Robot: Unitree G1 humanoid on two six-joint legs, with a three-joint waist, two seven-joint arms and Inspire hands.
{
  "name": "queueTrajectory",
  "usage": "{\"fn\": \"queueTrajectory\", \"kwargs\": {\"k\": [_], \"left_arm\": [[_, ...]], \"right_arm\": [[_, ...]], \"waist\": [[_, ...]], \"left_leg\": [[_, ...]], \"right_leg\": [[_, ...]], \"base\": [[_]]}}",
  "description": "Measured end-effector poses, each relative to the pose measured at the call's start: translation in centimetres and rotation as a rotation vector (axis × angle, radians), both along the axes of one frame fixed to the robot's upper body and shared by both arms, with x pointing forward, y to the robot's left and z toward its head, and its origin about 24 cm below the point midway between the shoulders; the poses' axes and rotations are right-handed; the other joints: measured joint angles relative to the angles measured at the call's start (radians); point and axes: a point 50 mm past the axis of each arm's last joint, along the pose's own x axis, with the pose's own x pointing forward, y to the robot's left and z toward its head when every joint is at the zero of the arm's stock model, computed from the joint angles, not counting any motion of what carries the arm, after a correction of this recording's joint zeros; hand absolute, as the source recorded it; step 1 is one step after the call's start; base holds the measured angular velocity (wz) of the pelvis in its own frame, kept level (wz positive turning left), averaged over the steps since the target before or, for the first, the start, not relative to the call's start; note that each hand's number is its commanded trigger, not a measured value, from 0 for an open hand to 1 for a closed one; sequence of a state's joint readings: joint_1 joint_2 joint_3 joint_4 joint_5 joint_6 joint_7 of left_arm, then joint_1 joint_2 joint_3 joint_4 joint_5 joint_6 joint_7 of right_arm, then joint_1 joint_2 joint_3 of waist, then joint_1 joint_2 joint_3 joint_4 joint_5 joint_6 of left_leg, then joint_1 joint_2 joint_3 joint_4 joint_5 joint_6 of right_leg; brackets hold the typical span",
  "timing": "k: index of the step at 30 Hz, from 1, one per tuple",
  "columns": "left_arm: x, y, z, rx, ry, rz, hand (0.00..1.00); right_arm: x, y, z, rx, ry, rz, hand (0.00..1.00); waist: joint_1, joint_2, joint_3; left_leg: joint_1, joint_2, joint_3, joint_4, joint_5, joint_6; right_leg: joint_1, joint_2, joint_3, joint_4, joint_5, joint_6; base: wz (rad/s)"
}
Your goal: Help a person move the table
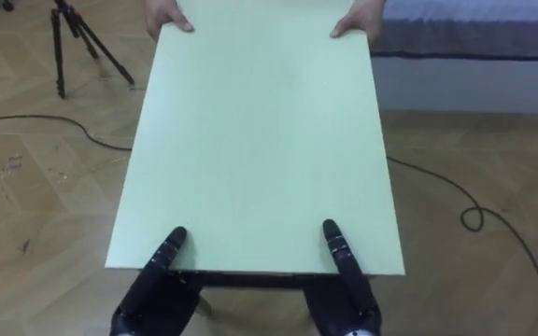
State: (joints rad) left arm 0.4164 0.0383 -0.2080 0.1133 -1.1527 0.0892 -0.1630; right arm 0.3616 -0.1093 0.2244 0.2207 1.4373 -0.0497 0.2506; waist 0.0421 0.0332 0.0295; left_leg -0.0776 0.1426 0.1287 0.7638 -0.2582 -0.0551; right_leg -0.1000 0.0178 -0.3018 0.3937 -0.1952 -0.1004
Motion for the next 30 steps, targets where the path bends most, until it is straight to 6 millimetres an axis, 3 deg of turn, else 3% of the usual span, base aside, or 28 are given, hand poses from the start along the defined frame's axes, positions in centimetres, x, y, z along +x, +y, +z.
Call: {"fn": "queueTrajectory", "kwargs": {"k": [1, 2, 3, 4, 5, 6, 7, 8, 9, 11, 13, 14, 15, 16, 17, 18, 19, 20, 21, 23, 24, 25, 26, 27, 28, 30], "left_arm": [[0.0, -0.2, 0.0, -0.004, 0.002, -0.008, 1.00], [0.2, -0.3, 0.1, -0.005, -0.006, -0.012, 1.00], [0.7, -0.3, 0.4, -0.004, -0.026, -0.017, 1.00], [1.2, -0.3, 0.6, -0.001, -0.046, -0.021, 1.00], [1.5, -0.4, 0.7, 0.000, -0.054, -0.023, 1.00], [1.6, -0.1, 0.8, 0.004, -0.058, -0.020, 1.00], [1.6, 0.3, 0.9, 0.008, -0.061, -0.022, 1.00], [1.6, 0.4, 0.8, 0.007, -0.057, -0.023, 1.00], [1.5, -0.3, 0.3, -0.014, -0.032, -0.023, 1.00], [1.5, -0.3, 0.2, -0.027, -0.023, -0.013, 1.00], [1.4, -0.5, -0.1, -0.029, -0.008, -0.016, 1.00], [1.3, -0.5, -0.2, -0.033, -0.003, -0.016, 1.00], [1.1, -0.6, -0.4, -0.043, 0.009, -0.015, 1.00], [1.0, -0.5, -0.5, -0.046, 0.020, -0.011, 1.00], [0.9, -0.5, -0.6, -0.046, 0.025, -0.011, 1.00], [0.7, -0.7, -0.9, -0.045, 0.041, -0.018, 1.00], [0.5, -0.9, -1.1, -0.041, 0.055, -0.037, 1.00], [0.4, -0.9, -1.1, -0.036, 0.060, -0.048, 1.00], [0.3, -1.2, -1.1, -0.035, 0.062, -0.063, 1.00], [0.2, -1.3, -1.2, -0.032, 0.063, -0.079, 1.00], [0.1, -1.0, -1.1, -0.032, 0.062, -0.072, 1.00], [0.0, -1.0, -1.1, -0.033, 0.065, -0.066, 1.00], [-0.2, -0.7, -1.1, -0.042, 0.067, -0.045, 1.00], [0.0, -0.1, -0.9, -0.036, 0.051, -0.027, 1.00], [0.2, 0.0, -0.8, -0.016, 0.045, -0.031, 1.00], [0.2, 0.0, -0.7, -0.013, 0.043, -0.031, 1.00]], "right_arm": [[0.0, -0.3, 0.0, -0.005, -0.003, -0.004, 1.00], [0.1, -0.4, 0.1, -0.007, -0.011, -0.004, 1.00], [0.6, -0.4, 0.4, -0.009, -0.031, -0.005, 1.00], [1.1, -0.4, 0.6, -0.008, -0.047, -0.007, 1.00], [1.4, -0.5, 0.7, -0.009, -0.054, -0.009, 1.00], [1.4, -0.1, 0.7, 0.002, -0.053, -0.005, 1.00], [1.3, 0.3, 0.7, 0.008, -0.054, -0.004, 1.00], [1.2, 0.3, 0.7, 0.008, -0.053, -0.006, 1.00], [1.1, -0.2, 0.6, -0.015, -0.056, -0.008, 1.00], [1.5, -0.6, 0.7, -0.031, -0.058, 0.009, 1.00], [1.4, -0.8, 0.5, -0.027, -0.041, 0.019, 1.00], [1.3, -0.8, 0.4, -0.025, -0.036, 0.024, 1.00], [1.2, -0.8, 0.3, -0.028, -0.026, 0.029, 1.00], [1.2, -1.0, 0.3, -0.036, -0.018, 0.030, 1.00], [1.2, -1.1, 0.3, -0.039, -0.014, 0.033, 1.00], [0.7, -1.3, 0.1, -0.040, 0.005, 0.027, 1.00], [0.0, -1.5, -0.2, -0.042, 0.025, 0.015, 1.00], [-0.4, -1.6, -0.3, -0.039, 0.032, 0.005, 1.00], [-1.1, -1.8, -0.3, -0.029, 0.039, -0.017, 1.00], [-1.8, -1.8, -0.3, -0.024, 0.041, -0.038, 1.00], [-1.7, -1.3, -0.3, -0.015, 0.041, -0.030, 1.00], [-1.6, -1.2, -0.2, -0.018, 0.042, -0.016, 1.00], [-0.7, -1.2, 0.0, -0.025, 0.037, 0.009, 1.00], [-0.3, -0.6, 0.2, -0.016, 0.039, 0.025, 1.00], [-0.5, -0.6, 0.1, -0.007, 0.046, 0.017, 1.00], [-0.6, -0.4, 0.0, 0.002, 0.056, 0.008, 1.00]], "waist": [[-0.013, 0.006, -0.0009], [-0.014, 0.014, -0.0003], [-0.004, 0.022, 0.0027], [-0.009, 0.031, 0.0098], [-0.016, 0.032, 0.0216], [-0.032, 0.025, 0.0139], [-0.040, -0.001, 0.0065], [-0.048, -0.012, 0.0056], [-0.054, 0.014, 0.0062], [-0.044, 0.018, 0.0039], [-0.035, 0.013, 0.0005], [-0.035, 0.014, 0.0001], [-0.041, 0.014, -0.0018], [-0.049, 0.011, -0.0038], [-0.060, 0.013, -0.0030], [-0.071, 0.019, -0.0025], [-0.082, 0.019, -0.0050], [-0.083, 0.015, -0.0072], [-0.086, 0.014, -0.0087], [-0.081, 0.003, -0.0128], [-0.064, -0.014, -0.0091], [-0.052, -0.011, -0.0138], [-0.013, 0.029, -0.0434], [-0.022, 0.002, -0.0407], [-0.028, -0.033, -0.0340], [0.003, -0.062, -0.0322]], "left_leg": [[0.027, -0.018, -0.002, -0.090, -0.012, -0.018], [0.031, -0.015, 0.000, -0.126, -0.027, -0.033], [0.037, 0.002, 0.016, -0.195, -0.068, -0.026], [0.074, -0.003, 0.030, -0.293, -0.101, -0.007], [0.093, -0.012, 0.028, -0.329, -0.110, 0.005], [0.071, -0.021, 0.002, -0.331, -0.130, 0.024], [0.044, -0.049, -0.019, -0.305, -0.156, 0.030], [0.038, -0.067, -0.027, -0.294, -0.183, 0.038], [0.031, -0.071, -0.025, -0.254, -0.224, 0.040], [0.009, -0.091, -0.029, -0.216, -0.233, 0.049], [-0.026, -0.116, -0.030, -0.197, -0.216, 0.075], [-0.031, -0.122, -0.029, -0.198, -0.208, 0.084], [-0.042, -0.138, -0.023, -0.201, -0.190, 0.104], [-0.051, -0.143, 0.000, -0.213, -0.170, 0.129], [-0.053, -0.138, 0.019, -0.214, -0.165, 0.134], [-0.050, -0.121, 0.059, -0.217, -0.154, 0.141], [-0.039, -0.103, 0.102, -0.241, -0.133, 0.131], [-0.031, -0.095, 0.127, -0.263, -0.116, 0.124], [-0.023, -0.079, 0.176, -0.293, -0.090, 0.112], [-0.022, -0.067, 0.238, -0.313, -0.066, 0.099], [-0.021, -0.101, 0.231, -0.317, -0.055, 0.104], [-0.044, -0.130, 0.187, -0.333, -0.039, 0.127], [-0.107, -0.161, 0.098, -0.370, -0.002, 0.171], [-0.131, -0.168, 0.099, -0.369, 0.018, 0.180], [-0.123, -0.196, 0.098, -0.375, 0.031, 0.194], [-0.137, -0.205, 0.131, -0.366, 0.037, 0.202]], "right_leg": [[-0.016, 0.001, 0.038, -0.020, 0.038, -0.003], [-0.031, -0.001, 0.056, -0.024, 0.057, -0.002], [-0.090, -0.002, 0.071, 0.028, 0.068, 0.003], [-0.203, -0.024, 0.067, 0.212, 0.074, 0.001], [-0.279, -0.035, 0.047, 0.306, 0.063, 0.011], [-0.342, -0.016, 0.074, 0.212, 0.062, 0.047], [-0.356, -0.022, 0.101, 0.031, 0.176, 0.058], [-0.360, -0.037, 0.098, -0.004, 0.289, 0.050], [-0.350, -0.043, 0.065, 0.005, 0.265, -0.001], [-0.350, -0.054, 0.053, -0.016, 0.273, 0.016], [-0.338, -0.058, 0.068, -0.108, 0.335, 0.120], [-0.325, -0.058, 0.073, -0.147, 0.360, 0.146], [-0.291, -0.064, 0.082, -0.232, 0.419, 0.187], [-0.280, -0.081, 0.079, -0.261, 0.436, 0.205], [-0.286, -0.093, 0.078, -0.225, 0.426, 0.183], [-0.309, -0.115, 0.099, -0.059, 0.356, 0.099], [-0.318, -0.145, 0.114, 0.113, 0.228, 0.087], [-0.315, -0.162, 0.117, 0.191, 0.168, 0.102], [-0.292, -0.191, 0.121, 0.307, 0.080, 0.105], [-0.240, -0.218, 0.128, 0.416, -0.004, 0.115], [-0.239, -0.192, 0.168, 0.358, 0.003, 0.151], [-0.238, -0.166, 0.194, 0.303, 0.012, 0.178], [-0.230, -0.107, 0.254, 0.181, 0.032, 0.224], [-0.217, -0.152, 0.217, 0.330, -0.016, 0.184], [-0.147, -0.232, 0.174, 0.451, -0.049, 0.188], [-0.019, -0.276, 0.180, 0.469, -0.053, 0.196]], "base": [[0.19], [0.07], [0.00], [0.11], [0.31], [0.42], [0.49], [0.41], [0.13], [-0.14], [-0.16], [-0.11], [0.00], [0.14], [0.31], [0.54], [0.60], [0.69], [0.55], [0.23], [-0.44], [-1.23], [-1.15], [-0.70], [-0.06], [-0.30]]}}
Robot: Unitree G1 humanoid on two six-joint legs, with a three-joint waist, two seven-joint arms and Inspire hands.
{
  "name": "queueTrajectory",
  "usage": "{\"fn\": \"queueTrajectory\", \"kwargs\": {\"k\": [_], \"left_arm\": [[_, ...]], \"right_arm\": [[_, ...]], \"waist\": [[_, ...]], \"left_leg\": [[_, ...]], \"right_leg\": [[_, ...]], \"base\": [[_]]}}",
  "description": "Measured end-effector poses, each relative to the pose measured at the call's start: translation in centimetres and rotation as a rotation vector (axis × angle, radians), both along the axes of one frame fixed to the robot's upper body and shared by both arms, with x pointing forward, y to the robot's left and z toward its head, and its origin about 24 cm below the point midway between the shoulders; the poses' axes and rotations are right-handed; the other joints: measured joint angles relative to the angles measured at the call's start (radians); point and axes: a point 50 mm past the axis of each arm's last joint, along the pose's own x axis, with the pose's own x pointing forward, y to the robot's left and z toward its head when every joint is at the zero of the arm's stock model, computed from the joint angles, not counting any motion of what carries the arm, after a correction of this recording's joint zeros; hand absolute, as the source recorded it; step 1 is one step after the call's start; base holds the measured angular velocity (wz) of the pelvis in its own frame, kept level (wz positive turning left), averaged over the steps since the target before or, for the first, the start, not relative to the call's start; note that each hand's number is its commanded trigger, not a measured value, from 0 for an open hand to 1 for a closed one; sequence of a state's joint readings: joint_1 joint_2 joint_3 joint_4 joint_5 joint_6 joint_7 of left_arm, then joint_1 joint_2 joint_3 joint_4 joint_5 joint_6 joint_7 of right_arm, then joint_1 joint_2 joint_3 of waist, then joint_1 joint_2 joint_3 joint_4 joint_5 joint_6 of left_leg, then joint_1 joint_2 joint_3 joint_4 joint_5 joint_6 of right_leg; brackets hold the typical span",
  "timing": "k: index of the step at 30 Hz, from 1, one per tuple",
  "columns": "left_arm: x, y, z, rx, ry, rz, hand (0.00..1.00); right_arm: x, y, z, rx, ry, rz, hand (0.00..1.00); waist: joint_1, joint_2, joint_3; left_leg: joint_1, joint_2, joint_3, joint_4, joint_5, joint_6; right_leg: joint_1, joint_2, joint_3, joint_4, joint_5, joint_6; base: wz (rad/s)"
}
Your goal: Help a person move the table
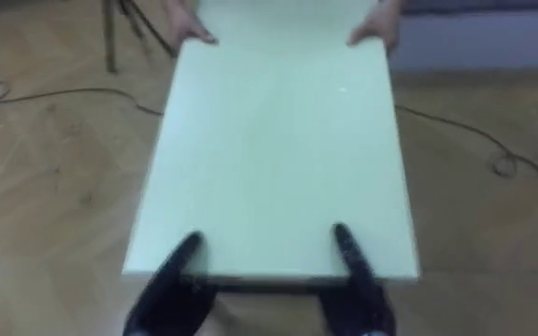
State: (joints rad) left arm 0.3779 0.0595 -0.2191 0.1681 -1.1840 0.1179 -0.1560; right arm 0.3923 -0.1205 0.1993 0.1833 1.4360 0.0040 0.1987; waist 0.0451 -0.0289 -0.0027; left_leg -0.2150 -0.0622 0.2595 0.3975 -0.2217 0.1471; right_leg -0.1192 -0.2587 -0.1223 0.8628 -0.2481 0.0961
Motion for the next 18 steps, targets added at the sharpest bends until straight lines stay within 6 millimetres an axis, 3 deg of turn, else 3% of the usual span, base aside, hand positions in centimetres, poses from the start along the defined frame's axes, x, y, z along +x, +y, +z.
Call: {"fn": "queueTrajectory", "kwargs": {"k": [1, 3, 4, 7, 9, 11, 13, 14, 16, 18], "left_arm": [[0.1, 0.0, 0.1, 0.000, -0.007, -0.002, 1.00], [0.7, 0.2, 1.1, 0.013, -0.052, -0.003, 1.00], [1.0, 0.1, 1.2, 0.015, -0.065, -0.002, 1.00], [1.6, 0.4, 1.7, 0.027, -0.100, 0.015, 1.00], [2.6, 0.5, 2.2, 0.047, -0.138, 0.013, 1.00], [2.9, 0.6, 2.4, 0.058, -0.153, 0.011, 1.00], [3.2, 0.7, 2.6, 0.066, -0.170, 0.018, 1.00], [3.2, 0.7, 2.6, 0.069, -0.170, 0.017, 1.00], [3.1, 1.0, 2.5, 0.083, -0.166, 0.012, 1.00], [2.5, 1.0, 2.2, 0.089, -0.146, -0.001, 1.00]], "right_arm": [[0.1, 0.1, 0.1, 0.000, -0.005, 0.000, 1.00], [0.5, 0.3, 0.8, 0.017, -0.039, -0.005, 1.00], [0.7, 0.2, 1.0, 0.022, -0.050, -0.007, 1.00], [1.9, 0.6, 1.5, 0.024, -0.082, 0.010, 1.00], [2.6, 0.8, 1.8, 0.037, -0.097, 0.008, 1.00], [2.9, 1.1, 1.8, 0.047, -0.104, 0.006, 1.00], [3.1, 1.3, 1.9, 0.058, -0.111, -0.001, 1.00], [3.0, 1.4, 1.8, 0.064, -0.106, -0.005, 1.00], [2.6, 1.5, 1.6, 0.081, -0.091, -0.014, 1.00], [1.8, 1.6, 1.1, 0.089, -0.065, -0.020, 1.00]], "waist": [[0.010, -0.006, 0.0006], [0.037, -0.019, 0.0160], [0.045, -0.022, 0.0177], [0.052, -0.033, 0.0278], [0.055, -0.043, 0.0349], [0.058, -0.045, 0.0347], [0.074, -0.043, 0.0346], [0.074, -0.041, 0.0333], [0.075, -0.040, 0.0322], [0.078, -0.029, 0.0298]], "left_leg": [[-0.012, 0.002, 0.005, 0.005, 0.003, 0.001], [-0.083, 0.005, 0.005, 0.026, 0.029, 0.002], [-0.126, 0.009, 0.005, 0.049, 0.040, 0.003], [-0.200, 0.018, 0.002, 0.078, 0.073, -0.004], [-0.257, 0.042, -0.013, 0.074, 0.129, -0.014], [-0.287, 0.065, -0.027, 0.046, 0.174, -0.029], [-0.313, 0.092, -0.050, -0.006, 0.253, -0.048], [-0.314, 0.102, -0.055, -0.026, 0.276, -0.052], [-0.303, 0.122, -0.074, -0.077, 0.329, -0.069], [-0.276, 0.138, -0.103, -0.148, 0.391, -0.101]], "right_leg": [[0.035, 0.000, 0.008, -0.025, 0.001, 0.002], [0.155, 0.027, 0.013, -0.201, -0.001, -0.003], [0.197, 0.045, 0.009, -0.305, -0.016, -0.005], [0.227, 0.068, 0.008, -0.459, -0.098, 0.005], [0.214, 0.105, -0.008, -0.533, -0.130, -0.008], [0.184, 0.135, -0.037, -0.558, -0.139, -0.020], [0.133, 0.177, -0.083, -0.559, -0.144, -0.032], [0.125, 0.191, -0.089, -0.556, -0.139, -0.041], [0.116, 0.227, -0.105, -0.555, -0.126, -0.065], [0.115, 0.260, -0.125, -0.554, -0.112, -0.090]], "base": [[-0.62], [-0.39], [-0.24], [-0.16], [0.16], [0.05], [-0.04], [0.14], [0.19], [0.15]]}}
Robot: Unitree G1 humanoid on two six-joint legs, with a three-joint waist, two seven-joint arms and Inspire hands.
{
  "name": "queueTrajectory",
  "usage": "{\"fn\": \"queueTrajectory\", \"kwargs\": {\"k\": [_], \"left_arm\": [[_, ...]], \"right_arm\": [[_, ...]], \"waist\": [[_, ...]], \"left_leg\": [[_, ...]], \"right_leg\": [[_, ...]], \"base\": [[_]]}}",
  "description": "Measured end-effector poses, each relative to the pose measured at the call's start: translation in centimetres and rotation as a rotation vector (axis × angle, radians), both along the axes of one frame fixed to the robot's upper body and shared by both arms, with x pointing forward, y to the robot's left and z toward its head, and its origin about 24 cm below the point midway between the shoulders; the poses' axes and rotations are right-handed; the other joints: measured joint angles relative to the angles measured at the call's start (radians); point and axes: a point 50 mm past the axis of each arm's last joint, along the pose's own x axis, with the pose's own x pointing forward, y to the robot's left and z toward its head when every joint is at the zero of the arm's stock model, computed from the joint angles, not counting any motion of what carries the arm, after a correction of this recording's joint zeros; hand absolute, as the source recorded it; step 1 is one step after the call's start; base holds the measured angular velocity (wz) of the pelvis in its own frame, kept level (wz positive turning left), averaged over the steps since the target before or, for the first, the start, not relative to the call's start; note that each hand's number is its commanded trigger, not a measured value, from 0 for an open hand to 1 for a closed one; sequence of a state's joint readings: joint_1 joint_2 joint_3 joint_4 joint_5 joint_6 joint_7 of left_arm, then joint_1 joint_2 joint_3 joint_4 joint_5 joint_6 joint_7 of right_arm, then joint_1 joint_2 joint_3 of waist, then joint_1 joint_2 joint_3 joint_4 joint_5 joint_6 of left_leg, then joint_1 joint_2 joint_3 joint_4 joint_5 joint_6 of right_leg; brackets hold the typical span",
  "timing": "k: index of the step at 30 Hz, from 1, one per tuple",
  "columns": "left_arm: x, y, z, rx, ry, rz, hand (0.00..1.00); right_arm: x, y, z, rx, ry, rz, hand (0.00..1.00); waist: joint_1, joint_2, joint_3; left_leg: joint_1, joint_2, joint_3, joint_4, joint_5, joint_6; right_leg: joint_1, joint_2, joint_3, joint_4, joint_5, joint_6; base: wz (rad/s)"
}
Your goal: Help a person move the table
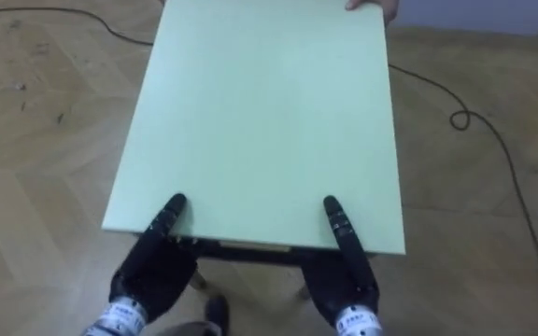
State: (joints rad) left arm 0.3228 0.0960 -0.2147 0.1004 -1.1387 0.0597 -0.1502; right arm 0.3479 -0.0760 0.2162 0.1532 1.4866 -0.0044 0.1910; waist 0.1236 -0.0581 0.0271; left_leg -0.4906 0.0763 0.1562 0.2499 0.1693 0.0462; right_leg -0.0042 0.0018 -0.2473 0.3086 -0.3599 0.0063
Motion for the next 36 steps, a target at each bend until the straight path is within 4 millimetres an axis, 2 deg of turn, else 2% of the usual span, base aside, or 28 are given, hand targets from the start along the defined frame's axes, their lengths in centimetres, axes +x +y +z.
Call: {"fn": "queueTrajectory", "kwargs": {"k": [1, 2, 3, 4, 5, 6, 7, 8, 9, 10, 11, 12, 13, 14, 15, 16, 17, 18, 19, 20, 21, 22, 24, 27, 29, 31, 33, 36], "left_arm": [[-0.3, -0.1, -0.2, -0.001, 0.012, -0.007, 1.00], [-0.6, -0.2, -0.3, -0.002, 0.019, -0.010, 1.00], [-1.0, -0.3, -0.5, -0.002, 0.031, -0.010, 1.00], [-1.1, -0.2, -0.6, -0.003, 0.036, -0.006, 1.00], [-1.3, -0.2, -0.8, -0.003, 0.039, 0.001, 1.00], [-1.6, -0.1, -1.2, -0.004, 0.048, 0.008, 1.00], [-2.2, 0.1, -1.5, -0.009, 0.058, 0.020, 1.00], [-2.5, 0.3, -1.6, -0.013, 0.063, 0.032, 1.00], [-3.4, 0.7, -1.9, -0.025, 0.076, 0.054, 1.00], [-3.9, 0.9, -2.1, -0.028, 0.083, 0.062, 1.00], [-3.9, 0.9, -2.1, -0.029, 0.084, 0.063, 1.00], [-3.4, 0.8, -1.9, -0.013, 0.084, 0.043, 1.00], [-2.7, 0.7, -1.7, 0.003, 0.079, 0.023, 1.00], [-1.6, 0.2, -1.3, 0.006, 0.058, -0.012, 1.00], [-1.6, -0.4, -1.2, -0.018, 0.057, -0.011, 1.00], [-1.9, -0.6, -1.4, -0.033, 0.067, -0.002, 1.00], [-2.1, -0.6, -1.4, -0.035, 0.072, -0.001, 1.00], [-2.5, -0.5, -1.6, -0.036, 0.077, 0.006, 1.00], [-2.9, -0.4, -1.7, -0.039, 0.079, 0.016, 1.00], [-3.0, -0.4, -1.6, -0.040, 0.080, 0.018, 1.00], [-2.9, -0.3, -1.5, -0.040, 0.076, 0.019, 1.00], [-2.7, -0.2, -1.4, -0.036, 0.064, 0.019, 1.00], [-2.7, -0.4, -1.4, -0.038, 0.073, 0.017, 1.00], [-2.7, -0.5, -1.4, -0.039, 0.079, 0.016, 1.00], [-2.7, -0.5, -1.4, -0.044, 0.077, 0.018, 1.00], [-2.4, -0.8, -1.2, -0.053, 0.064, 0.017, 1.00], [-2.1, -1.1, -1.0, -0.064, 0.055, 0.018, 1.00], [-0.9, -1.1, -0.5, -0.053, 0.023, 0.017, 1.00]], "right_arm": [[-0.4, -0.1, -0.2, 0.000, 0.009, -0.004, 1.00], [-0.6, -0.1, -0.3, 0.000, 0.013, -0.005, 1.00], [-1.0, -0.2, -0.4, -0.001, 0.022, -0.006, 1.00], [-1.1, -0.2, -0.5, -0.003, 0.025, -0.005, 1.00], [-1.2, -0.3, -0.6, -0.007, 0.032, -0.005, 1.00], [-1.4, -0.1, -0.9, -0.008, 0.042, 0.001, 1.00], [-1.4, 0.1, -1.0, -0.021, 0.043, 0.020, 1.00], [-1.4, 0.2, -1.0, -0.031, 0.041, 0.033, 1.00], [-1.4, 0.5, -1.1, -0.042, 0.041, 0.057, 1.00], [-1.5, 0.6, -1.1, -0.051, 0.044, 0.070, 1.00], [-1.5, 0.6, -1.1, -0.056, 0.039, 0.073, 1.00], [-1.5, 0.5, -1.1, -0.067, 0.030, 0.063, 1.00], [-1.5, 0.4, -1.1, -0.066, 0.025, 0.045, 1.00], [-1.5, -0.1, -0.6, -0.071, -0.003, 0.015, 1.00], [-1.4, -0.6, -0.4, -0.085, -0.014, 0.007, 1.00], [-1.3, -0.9, -0.3, -0.096, -0.023, 0.010, 1.00], [-1.2, -1.0, -0.3, -0.102, -0.025, 0.015, 1.00], [-1.3, -1.0, -0.3, -0.103, -0.020, 0.030, 1.00], [-1.4, -0.9, -0.4, -0.106, -0.017, 0.041, 1.00], [-1.4, -0.9, -0.4, -0.112, -0.018, 0.044, 1.00], [-1.2, -0.9, -0.2, -0.118, -0.026, 0.046, 1.00], [-1.0, -0.7, -0.1, -0.115, -0.037, 0.045, 1.00], [-1.1, -0.9, -0.2, -0.121, -0.034, 0.044, 1.00], [-1.1, -0.9, -0.2, -0.137, -0.035, 0.043, 1.00], [-1.0, -0.9, 0.0, -0.142, -0.045, 0.043, 1.00], [-0.7, -1.1, 0.3, -0.155, -0.066, 0.041, 1.00], [-0.2, -1.4, 0.6, -0.165, -0.080, 0.047, 1.00], [0.7, -1.3, 1.0, -0.153, -0.099, 0.034, 1.00]], "waist": [[0.009, 0.008, -0.0017], [0.016, 0.013, -0.0032], [0.029, 0.025, -0.0069], [0.032, 0.031, -0.0090], [0.030, 0.040, -0.0088], [0.033, 0.032, -0.0073], [0.050, 0.029, -0.0078], [0.053, 0.030, -0.0069], [0.047, 0.037, -0.0048], [0.034, 0.053, 0.0000], [0.034, 0.069, 0.0088], [0.014, 0.070, 0.0087], [0.003, 0.051, 0.0066], [-0.032, 0.010, 0.0015], [-0.035, 0.034, 0.0042], [-0.027, 0.070, 0.0140], [-0.025, 0.083, 0.0191], [-0.021, 0.093, 0.0161], [-0.020, 0.101, 0.0099], [-0.023, 0.106, 0.0063], [-0.034, 0.110, 0.0009], [-0.059, 0.102, 0.0022], [-0.071, 0.095, 0.0005], [-0.068, 0.097, 0.0019], [-0.067, 0.099, 0.0026], [-0.076, 0.113, 0.0031], [-0.094, 0.140, 0.0039], [-0.121, 0.148, 0.0036]], "left_leg": [[0.014, 0.005, -0.014, -0.036, 0.024, -0.030], [0.026, 0.008, -0.020, -0.058, 0.037, -0.048], [0.050, 0.017, -0.025, -0.107, 0.070, -0.094], [0.061, 0.018, -0.034, -0.131, 0.085, -0.117], [0.066, 0.016, -0.046, -0.116, 0.082, -0.119], [0.055, 0.016, -0.023, 0.018, -0.003, -0.047], [0.047, 0.022, -0.008, 0.179, -0.126, -0.035], [0.048, 0.028, -0.006, 0.259, -0.189, -0.042], [0.060, 0.042, -0.003, 0.393, -0.283, -0.049], [0.070, 0.052, -0.011, 0.460, -0.336, -0.058], [0.072, 0.047, -0.021, 0.438, -0.341, -0.064], [0.089, 0.013, -0.053, 0.329, -0.348, -0.080], [0.094, -0.027, -0.072, 0.242, -0.293, -0.077], [0.100, -0.060, -0.071, 0.198, -0.230, -0.131], [0.128, -0.019, -0.036, 0.319, -0.315, -0.082], [0.180, 0.033, -0.013, 0.406, -0.398, -0.094], [0.206, 0.052, -0.011, 0.441, -0.426, -0.099], [0.252, 0.076, -0.010, 0.507, -0.444, -0.101], [0.312, 0.090, -0.015, 0.551, -0.441, -0.103], [0.339, 0.091, -0.024, 0.567, -0.432, -0.110], [0.383, 0.093, -0.035, 0.555, -0.412, -0.111], [0.395, 0.091, -0.051, 0.505, -0.428, -0.123], [0.398, 0.086, -0.047, 0.485, -0.427, -0.123], [0.397, 0.085, -0.050, 0.469, -0.430, -0.126], [0.397, 0.086, -0.051, 0.447, -0.443, -0.142], [0.397, 0.088, -0.063, 0.425, -0.478, -0.145], [0.413, 0.084, -0.088, 0.413, -0.527, -0.147], [0.433, 0.079, -0.085, 0.297, -0.587, -0.137]], "right_leg": [[-0.003, 0.013, -0.006, 0.001, 0.008, -0.013], [-0.004, 0.019, -0.007, 0.001, 0.013, -0.019], [-0.008, 0.028, -0.011, 0.001, 0.024, -0.032], [-0.011, 0.031, -0.014, 0.001, 0.027, -0.039], [-0.014, 0.018, -0.046, 0.003, 0.033, -0.052], [-0.012, -0.018, -0.103, 0.010, 0.038, -0.044], [-0.011, -0.047, -0.144, 0.006, 0.050, -0.038], [-0.006, -0.057, -0.162, 0.001, 0.057, -0.033], [0.006, -0.068, -0.197, -0.001, 0.068, -0.018], [0.011, -0.064, -0.225, 0.014, 0.065, -0.012], [0.006, -0.048, -0.227, 0.030, 0.055, -0.013], [-0.037, -0.009, -0.162, 0.035, 0.043, -0.045], [-0.073, 0.007, -0.110, 0.021, 0.060, -0.070], [-0.134, -0.006, -0.039, 0.000, 0.099, -0.109], [-0.145, -0.006, -0.042, -0.001, 0.114, -0.111], [-0.146, 0.005, -0.063, 0.003, 0.135, -0.131], [-0.148, 0.008, -0.077, 0.009, 0.137, -0.134], [-0.154, 0.000, -0.117, 0.019, 0.137, -0.134], [-0.157, -0.003, -0.158, 0.021, 0.136, -0.130], [-0.161, -0.003, -0.179, 0.022, 0.135, -0.125], [-0.180, -0.001, -0.204, 0.041, 0.137, -0.129], [-0.206, -0.004, -0.208, 0.057, 0.144, -0.128], [-0.208, 0.000, -0.186, 0.048, 0.160, -0.133], [-0.216, 0.002, -0.188, 0.041, 0.174, -0.147], [-0.230, 0.003, -0.198, 0.044, 0.183, -0.161], [-0.247, 0.009, -0.227, 0.034, 0.195, -0.177], [-0.266, 0.019, -0.256, 0.035, 0.210, -0.192], [-0.312, 0.016, -0.292, 0.022, 0.248, -0.205]], "base": [[0.05], [-0.11], [-0.15], [-0.09], [-0.09], [-0.38], [-0.57], [-0.72], [-0.44], [-0.18], [0.50], [0.88], [1.51], [1.19], [0.64], [-0.19], [-0.43], [-0.33], [-0.24], [0.00], [0.44], [0.56], [0.32], [-0.01], [0.00], [0.13], [0.20], [0.24]]}}
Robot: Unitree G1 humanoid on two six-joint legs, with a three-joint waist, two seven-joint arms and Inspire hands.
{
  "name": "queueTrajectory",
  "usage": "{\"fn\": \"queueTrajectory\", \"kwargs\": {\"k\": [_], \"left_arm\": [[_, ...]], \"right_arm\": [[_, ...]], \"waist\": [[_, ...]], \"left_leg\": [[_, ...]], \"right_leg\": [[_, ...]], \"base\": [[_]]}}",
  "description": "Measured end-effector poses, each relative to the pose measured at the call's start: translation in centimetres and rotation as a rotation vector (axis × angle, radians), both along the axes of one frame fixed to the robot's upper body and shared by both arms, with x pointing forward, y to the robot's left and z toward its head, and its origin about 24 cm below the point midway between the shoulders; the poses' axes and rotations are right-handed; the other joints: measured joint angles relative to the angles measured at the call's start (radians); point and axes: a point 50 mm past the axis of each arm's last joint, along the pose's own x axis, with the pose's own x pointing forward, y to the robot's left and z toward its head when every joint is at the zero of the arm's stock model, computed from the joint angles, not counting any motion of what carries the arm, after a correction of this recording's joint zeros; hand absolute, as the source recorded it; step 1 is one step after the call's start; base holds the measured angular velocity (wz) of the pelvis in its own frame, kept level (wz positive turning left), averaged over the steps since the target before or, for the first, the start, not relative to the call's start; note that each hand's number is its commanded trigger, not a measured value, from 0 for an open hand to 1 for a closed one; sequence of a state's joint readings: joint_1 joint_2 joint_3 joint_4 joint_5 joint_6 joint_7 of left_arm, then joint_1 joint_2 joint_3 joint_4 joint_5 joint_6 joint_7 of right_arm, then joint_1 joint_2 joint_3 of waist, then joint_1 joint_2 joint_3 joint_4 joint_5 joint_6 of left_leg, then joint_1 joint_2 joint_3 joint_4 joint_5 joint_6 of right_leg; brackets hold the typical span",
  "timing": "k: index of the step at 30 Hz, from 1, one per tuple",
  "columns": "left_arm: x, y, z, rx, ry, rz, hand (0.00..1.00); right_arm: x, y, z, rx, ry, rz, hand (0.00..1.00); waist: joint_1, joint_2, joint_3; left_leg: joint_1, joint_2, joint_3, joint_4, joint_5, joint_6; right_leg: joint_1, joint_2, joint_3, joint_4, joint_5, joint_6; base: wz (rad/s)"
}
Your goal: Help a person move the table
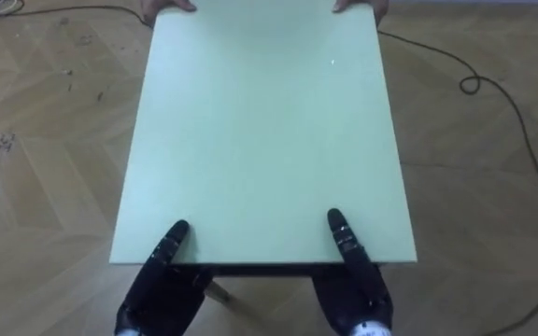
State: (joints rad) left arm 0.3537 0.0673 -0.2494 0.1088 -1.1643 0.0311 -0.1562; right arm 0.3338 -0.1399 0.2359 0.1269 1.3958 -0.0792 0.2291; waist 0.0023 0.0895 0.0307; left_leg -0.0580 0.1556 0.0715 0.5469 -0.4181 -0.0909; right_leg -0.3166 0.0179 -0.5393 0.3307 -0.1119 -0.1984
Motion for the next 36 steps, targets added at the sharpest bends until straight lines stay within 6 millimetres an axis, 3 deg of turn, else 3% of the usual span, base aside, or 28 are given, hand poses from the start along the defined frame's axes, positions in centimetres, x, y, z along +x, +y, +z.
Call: {"fn": "queueTrajectory", "kwargs": {"k": [2, 4, 7, 8, 10, 12, 13, 14, 15, 16, 17, 18, 19, 20, 21, 23, 24, 27, 31, 36], "left_arm": [[0.8, -0.2, 0.4, 0.004, -0.014, 0.004, 1.00], [1.3, -0.6, 0.5, 0.001, -0.010, 0.005, 1.00], [0.5, -0.5, 0.0, 0.000, 0.025, 0.013, 1.00], [0.3, -0.5, -0.1, -0.001, 0.031, 0.015, 1.00], [-0.1, -0.4, -0.4, -0.003, 0.047, 0.020, 1.00], [-0.3, -0.4, -0.5, -0.005, 0.055, 0.023, 1.00], [-0.2, -0.3, -0.5, -0.005, 0.056, 0.026, 1.00], [-0.3, -0.3, -0.6, -0.005, 0.060, 0.025, 1.00], [-0.3, -0.5, -0.8, 0.004, 0.068, 0.008, 1.00], [-0.2, -0.8, -0.9, 0.014, 0.073, -0.018, 1.00], [-0.2, -0.9, -0.9, 0.019, 0.072, -0.028, 1.00], [-0.2, -1.1, -0.9, 0.025, 0.073, -0.045, 1.00], [-0.2, -1.1, -0.9, 0.026, 0.075, -0.049, 1.00], [-0.2, -1.0, -0.9, 0.027, 0.073, -0.048, 1.00], [0.0, -0.8, -0.8, 0.028, 0.066, -0.039, 1.00], [0.1, -0.5, -0.7, 0.024, 0.058, -0.021, 1.00], [0.2, -0.2, -0.7, 0.031, 0.057, -0.013, 1.00], [0.2, 0.2, -0.6, 0.051, 0.041, 0.004, 1.00], [-0.5, 0.5, -0.9, 0.045, 0.052, 0.013, 1.00], [-1.4, 0.7, -1.2, 0.030, 0.054, 0.020, 1.00]], "right_arm": [[0.7, 0.0, 0.3, 0.007, -0.012, -0.012, 1.00], [0.9, -0.3, 0.4, 0.001, -0.016, -0.023, 1.00], [0.4, -0.3, -0.1, -0.007, 0.012, -0.010, 1.00], [0.2, -0.3, -0.2, -0.008, 0.018, -0.007, 1.00], [0.0, -0.3, -0.4, -0.006, 0.035, 0.001, 1.00], [-0.1, -0.1, -0.6, 0.000, 0.048, 0.013, 1.00], [0.0, -0.2, -0.6, 0.006, 0.049, 0.009, 1.00], [-0.1, -0.1, -0.7, 0.011, 0.053, 0.007, 1.00], [-0.7, -0.3, -1.0, 0.009, 0.072, -0.002, 1.00], [-1.5, -0.8, -1.3, 0.017, 0.088, -0.027, 1.00], [-1.8, -0.9, -1.4, 0.025, 0.091, -0.038, 1.00], [-2.2, -1.1, -1.5, 0.036, 0.097, -0.056, 1.00], [-2.3, -1.0, -1.5, 0.039, 0.098, -0.060, 1.00], [-2.2, -0.9, -1.5, 0.041, 0.094, -0.059, 1.00], [-1.8, -0.3, -1.3, 0.049, 0.087, -0.045, 1.00], [-1.1, -0.2, -1.1, 0.044, 0.083, -0.031, 1.00], [-0.9, -0.1, -1.1, 0.041, 0.092, -0.024, 1.00], [-1.0, 0.6, -1.1, 0.056, 0.093, -0.025, 1.00], [-0.9, 0.7, -1.1, 0.028, 0.083, -0.008, 1.00], [-0.8, 0.7, -1.0, 0.006, 0.058, 0.021, 1.00]], "waist": [[0.000, 0.000, 0.0002], [0.001, -0.003, -0.0005], [0.000, -0.021, -0.0063], [0.001, -0.026, -0.0082], [0.000, -0.036, -0.0071], [-0.005, -0.051, -0.0081], [-0.008, -0.056, -0.0066], [-0.016, -0.059, -0.0047], [-0.035, -0.061, -0.0053], [-0.046, -0.068, -0.0073], [-0.046, -0.073, -0.0072], [-0.046, -0.079, -0.0084], [-0.045, -0.082, -0.0093], [-0.041, -0.085, -0.0103], [-0.014, -0.088, -0.0077], [0.034, -0.083, -0.0099], [0.038, -0.085, -0.0113], [0.031, -0.111, -0.0157], [0.038, -0.115, -0.0155], [0.059, -0.118, -0.0151]], "left_leg": [[-0.008, -0.011, 0.010, -0.054, -0.018, 0.011], [-0.013, -0.048, 0.009, -0.097, -0.026, 0.036], [-0.020, -0.102, 0.023, -0.104, 0.004, 0.072], [-0.021, -0.109, 0.033, -0.104, 0.010, 0.079], [-0.026, -0.131, 0.043, -0.103, 0.029, 0.095], [-0.053, -0.143, 0.067, -0.103, 0.057, 0.126], [-0.073, -0.150, 0.070, -0.098, 0.067, 0.145], [-0.077, -0.145, 0.085, -0.096, 0.073, 0.150], [-0.071, -0.123, 0.132, -0.100, 0.086, 0.150], [-0.063, -0.096, 0.182, -0.110, 0.102, 0.138], [-0.054, -0.086, 0.214, -0.125, 0.113, 0.131], [-0.040, -0.066, 0.272, -0.140, 0.126, 0.118], [-0.034, -0.051, 0.319, -0.137, 0.130, 0.109], [-0.034, -0.052, 0.330, -0.130, 0.130, 0.106], [-0.045, -0.066, 0.332, -0.125, 0.131, 0.099], [-0.060, -0.089, 0.291, -0.148, 0.137, 0.095], [-0.061, -0.097, 0.249, -0.170, 0.148, 0.100], [-0.062, -0.095, 0.236, -0.211, 0.183, 0.110], [-0.055, -0.080, 0.235, -0.228, 0.183, 0.111], [-0.053, -0.081, 0.224, -0.244, 0.185, 0.108]], "right_leg": [[-0.029, -0.004, -0.002, -0.023, 0.042, -0.005], [-0.053, -0.034, 0.005, -0.028, 0.079, 0.000], [-0.051, -0.061, 0.046, -0.060, 0.137, 0.021], [-0.050, -0.066, 0.052, -0.063, 0.149, 0.026], [-0.048, -0.076, 0.082, -0.083, 0.186, 0.098], [-0.046, -0.089, 0.109, -0.146, 0.254, 0.248], [-0.051, -0.101, 0.137, -0.151, 0.291, 0.268], [-0.059, -0.113, 0.166, -0.102, 0.274, 0.247], [-0.075, -0.148, 0.214, 0.057, 0.179, 0.191], [-0.065, -0.188, 0.245, 0.216, 0.060, 0.192], [-0.051, -0.208, 0.258, 0.282, 0.009, 0.198], [-0.004, -0.244, 0.269, 0.360, -0.067, 0.211], [0.053, -0.268, 0.285, 0.384, -0.126, 0.234], [0.070, -0.269, 0.299, 0.361, -0.144, 0.254], [0.072, -0.242, 0.312, 0.299, -0.150, 0.260], [0.081, -0.209, 0.311, 0.211, -0.129, 0.229], [0.099, -0.192, 0.298, 0.161, -0.102, 0.227], [0.121, -0.167, 0.289, 0.070, -0.055, 0.231], [0.166, -0.133, 0.286, -0.034, -0.006, 0.237], [0.180, -0.126, 0.275, -0.073, -0.001, 0.239]], "base": [[0.04], [0.00], [-0.20], [-0.21], [-0.15], [-0.08], [0.13], [0.54], [0.92], [0.95], [0.80], [0.46], [0.28], [-0.24], [-0.80], [-0.87], [-0.21], [0.08], [-0.04], [0.05]]}}
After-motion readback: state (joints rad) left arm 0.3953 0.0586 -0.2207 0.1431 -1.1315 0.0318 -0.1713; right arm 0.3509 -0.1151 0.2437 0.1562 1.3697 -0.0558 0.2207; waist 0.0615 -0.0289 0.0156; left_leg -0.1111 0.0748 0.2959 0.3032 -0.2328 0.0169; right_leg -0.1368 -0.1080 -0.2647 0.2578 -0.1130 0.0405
